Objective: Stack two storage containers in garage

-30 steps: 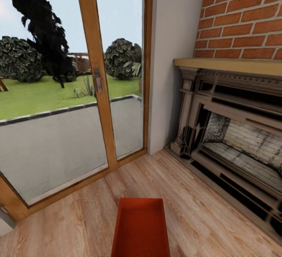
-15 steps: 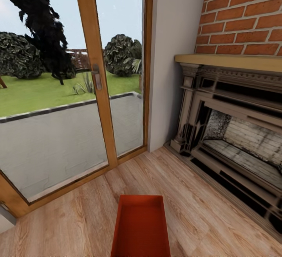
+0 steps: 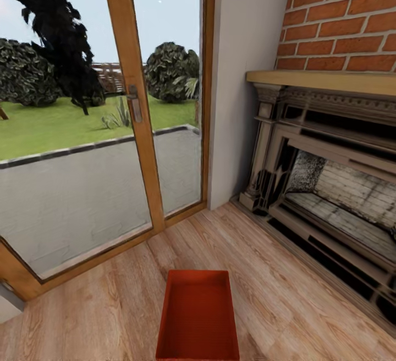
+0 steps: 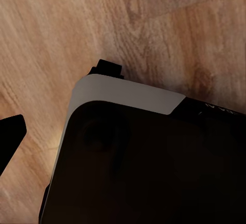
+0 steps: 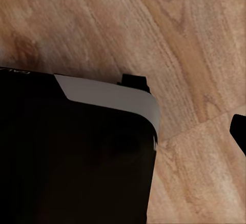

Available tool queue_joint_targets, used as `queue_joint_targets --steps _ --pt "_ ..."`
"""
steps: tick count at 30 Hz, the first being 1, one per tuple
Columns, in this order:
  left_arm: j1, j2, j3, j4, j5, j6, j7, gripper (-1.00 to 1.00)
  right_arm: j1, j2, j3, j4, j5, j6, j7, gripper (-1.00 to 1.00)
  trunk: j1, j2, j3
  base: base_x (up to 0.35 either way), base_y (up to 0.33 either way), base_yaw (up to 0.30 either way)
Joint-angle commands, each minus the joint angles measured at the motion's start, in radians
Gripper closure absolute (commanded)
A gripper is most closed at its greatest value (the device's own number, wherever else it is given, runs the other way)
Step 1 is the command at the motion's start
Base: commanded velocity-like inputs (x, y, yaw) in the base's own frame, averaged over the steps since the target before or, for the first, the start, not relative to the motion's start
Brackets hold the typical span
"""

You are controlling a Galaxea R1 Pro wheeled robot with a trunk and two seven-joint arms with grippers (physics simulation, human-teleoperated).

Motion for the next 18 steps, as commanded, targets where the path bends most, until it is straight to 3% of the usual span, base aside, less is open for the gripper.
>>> queue_joint_targets --steps 1,18 --pt "-0.001 0.0 -0.008 0.0 0.007 -0.003 0.002 -1.0 -0.001 0.0 0.008 0.003 -0.006 -0.006 -0.001 -1.0 0.0 -0.001 -0.003 0.0 0.0 0.0" --pt "0.0 0.0 -0.008 0.0 0.006 -0.003 0.002 -1.0 -0.001 0.002 0.008 0.003 -0.002 -0.007 -0.005 -1.0 0.0 -0.001 -0.03 0.0 0.0 0.0"
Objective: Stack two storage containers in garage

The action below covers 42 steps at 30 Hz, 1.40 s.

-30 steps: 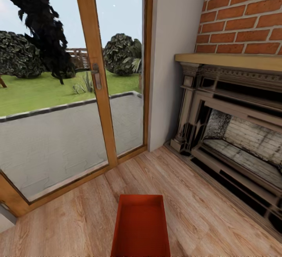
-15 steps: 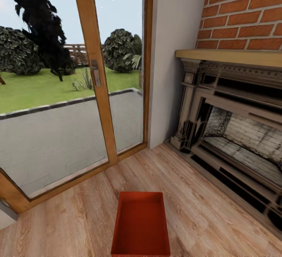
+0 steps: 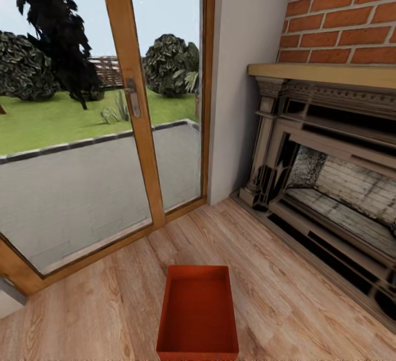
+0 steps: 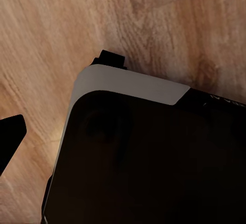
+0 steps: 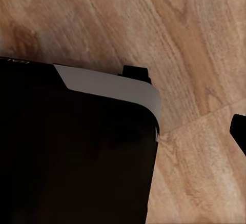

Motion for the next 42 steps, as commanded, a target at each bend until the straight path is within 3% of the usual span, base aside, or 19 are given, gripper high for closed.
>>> queue_joint_targets --steps 1,42 --pt "-0.001 0.0 -0.009 0.0 0.008 -0.003 0.002 -1.0 -0.002 0.0 0.008 0.003 -0.007 -0.006 -0.002 -1.0 0.0 -0.001 -0.003 0.0 0.0 0.0" --pt "0.0 0.0 -0.009 0.0 0.008 -0.003 0.002 -1.0 -0.002 -0.005 0.008 0.003 -0.007 -0.009 -0.003 -1.0 0.0 -0.001 -0.068 0.0 0.0 0.0"
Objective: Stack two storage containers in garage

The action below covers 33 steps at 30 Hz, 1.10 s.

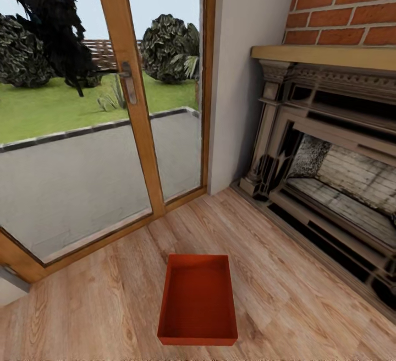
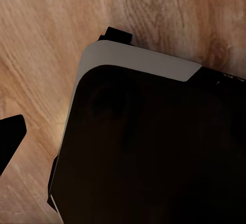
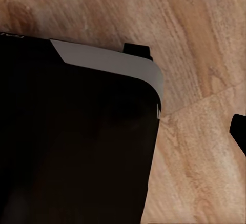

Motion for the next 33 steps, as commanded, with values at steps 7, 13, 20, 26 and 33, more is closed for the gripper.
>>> queue_joint_targets --steps 7,13,20,26,33 --pt "0.0 -0.001 -0.008 0.0 0.008 -0.003 0.002 -1.0 -0.002 0.001 0.008 0.003 -0.007 -0.006 -0.001 -1.0 0.0 0.0 -0.012 0.0 0.0 0.0" --pt "-0.001 -0.001 -0.008 0.0 0.008 -0.003 0.002 -1.0 -0.002 0.001 0.008 0.003 -0.007 -0.006 -0.002 -1.0 0.0 0.0 -0.022 0.0 0.0 0.0" --pt "-0.001 -0.001 -0.008 0.0 0.007 -0.003 0.002 -1.0 -0.002 0.001 0.008 0.003 -0.006 -0.005 0.0 -1.0 0.0 0.0 -0.033 0.0 0.0 0.0" --pt "-0.001 -0.001 -0.008 0.0 0.008 -0.003 0.002 -1.0 -0.002 -0.002 0.008 0.003 -0.005 -0.003 0.005 -1.0 0.0 0.0 -0.042 0.0 0.0 0.0" --pt "-0.001 -0.001 -0.008 0.0 0.007 -0.003 0.002 -1.0 -0.002 -0.002 0.009 0.003 -0.004 0.0 0.007 -1.0 0.0 0.0 -0.054 0.0 0.0 0.0"
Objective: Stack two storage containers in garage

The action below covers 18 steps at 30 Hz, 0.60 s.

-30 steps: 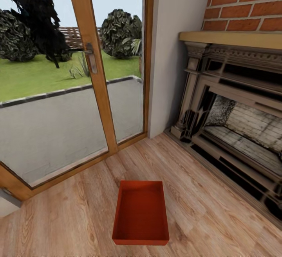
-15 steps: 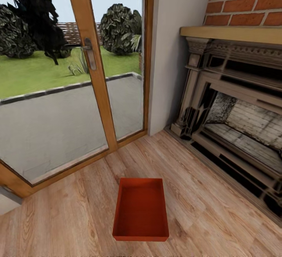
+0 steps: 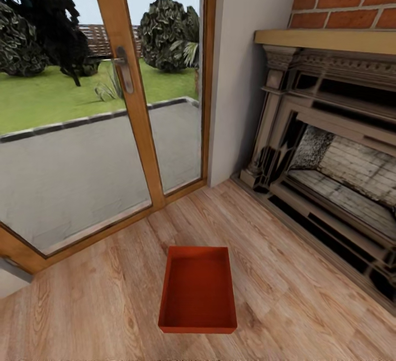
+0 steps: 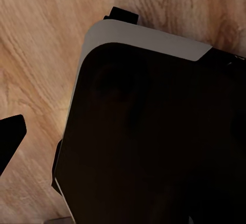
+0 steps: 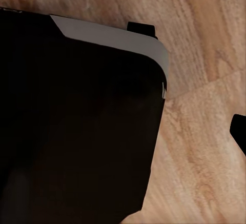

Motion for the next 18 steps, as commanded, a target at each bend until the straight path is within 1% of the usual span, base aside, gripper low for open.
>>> queue_joint_targets --steps 1,10,18 --pt "0.0 0.0 -0.009 0.0 0.007 -0.003 0.002 -1.0 -0.001 0.0 0.008 0.003 -0.006 -0.006 -0.001 -1.0 0.0 0.0 -0.002 0.0 0.0 0.0" --pt "0.0 0.0 -0.009 0.0 0.008 -0.003 0.002 -1.0 -0.001 0.001 0.009 0.003 -0.004 -0.005 -0.001 -1.0 0.0 0.0 -0.017 0.0 0.0 0.0" --pt "0.0 0.0 -0.009 0.0 0.008 -0.003 0.002 -1.0 -0.001 -0.005 0.008 0.003 -0.01 -0.005 -0.001 -1.0 0.0 0.0 -0.028 0.0 0.0 0.0"
